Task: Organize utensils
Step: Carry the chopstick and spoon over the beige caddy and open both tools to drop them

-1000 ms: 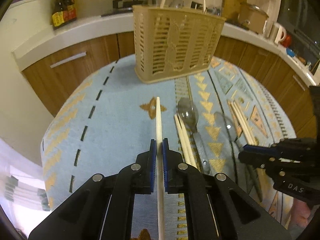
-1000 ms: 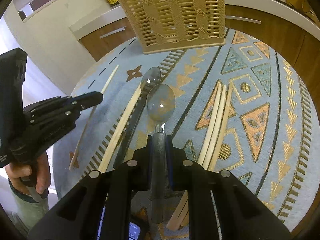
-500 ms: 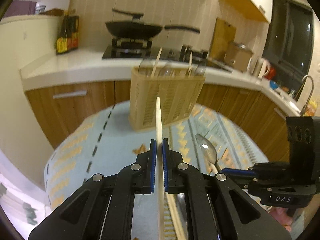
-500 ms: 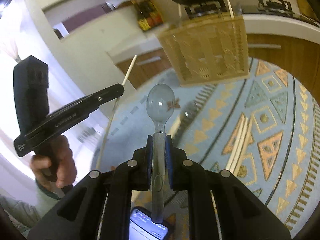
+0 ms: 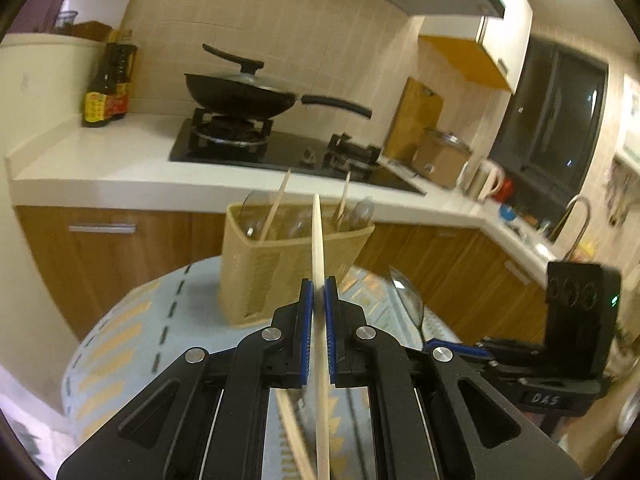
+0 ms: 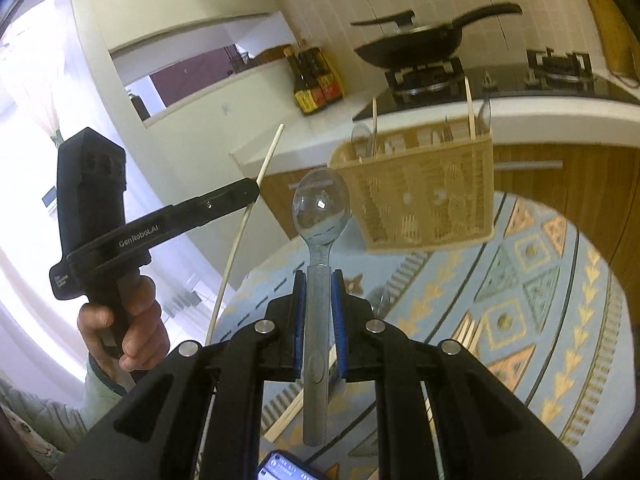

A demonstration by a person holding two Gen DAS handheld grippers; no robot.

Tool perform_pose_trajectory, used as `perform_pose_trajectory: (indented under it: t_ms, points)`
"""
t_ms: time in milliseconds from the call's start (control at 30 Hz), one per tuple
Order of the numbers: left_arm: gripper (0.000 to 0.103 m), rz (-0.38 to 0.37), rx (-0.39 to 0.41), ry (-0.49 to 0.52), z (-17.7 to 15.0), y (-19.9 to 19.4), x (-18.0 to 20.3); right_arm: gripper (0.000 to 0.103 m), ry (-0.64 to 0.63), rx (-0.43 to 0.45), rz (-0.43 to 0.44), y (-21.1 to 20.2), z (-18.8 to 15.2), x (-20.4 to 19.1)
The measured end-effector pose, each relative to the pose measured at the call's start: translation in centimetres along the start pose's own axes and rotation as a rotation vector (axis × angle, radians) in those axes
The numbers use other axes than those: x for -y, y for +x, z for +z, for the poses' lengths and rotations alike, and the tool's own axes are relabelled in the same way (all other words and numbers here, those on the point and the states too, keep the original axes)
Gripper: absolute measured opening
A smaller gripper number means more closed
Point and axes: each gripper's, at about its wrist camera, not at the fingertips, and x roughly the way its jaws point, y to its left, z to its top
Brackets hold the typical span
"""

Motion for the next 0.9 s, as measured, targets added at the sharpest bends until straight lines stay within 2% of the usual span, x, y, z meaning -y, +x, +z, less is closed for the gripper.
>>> perform_pose_trajectory:
  t_ms: [100, 233, 367, 567, 667, 767, 900]
  points:
    - [0.004, -0.038, 0.027, -0.025, 1.5, 0.3, -0.4, 0.011, 0.001, 0.023, -0.006, 0.1, 1.2, 0.5]
    - [0.004, -0.036, 0.074, -0.018, 3.5, 0.9, -0.3, 0.011, -0.008, 0.048, -0.022, 0.3, 3.4, 1.1]
    - [0.004, -0.008, 0.132, 0.011, 5.6, 1.5, -0.1, 0.011, -0.033, 0.073, -0.076, 0.8, 6.0, 1.6]
    - [0.004, 0.003, 0.215, 0.007, 9.2, 3.2, -0.8, 0.011, -0.034, 0.168, -0.192, 2.0, 11.2, 3.8]
    - [0.004, 0.001, 0.230, -0.009, 10.3, 4.7, -1.2, 0.011, -0.011, 0.193, -0.206, 2.7, 13.4, 5.5]
    - [0.004, 0.016, 0.250, -0.041, 10.9, 6.2, -1.6, 0.011, 0.030, 0.236, -0.249, 3.5, 15.3, 7.7]
    - [0.004, 0.092, 0.295, -0.019, 11.1, 7.7, -1.5, 0.011, 0.069, 0.271, -0.296, 4.5, 16.4, 9.2]
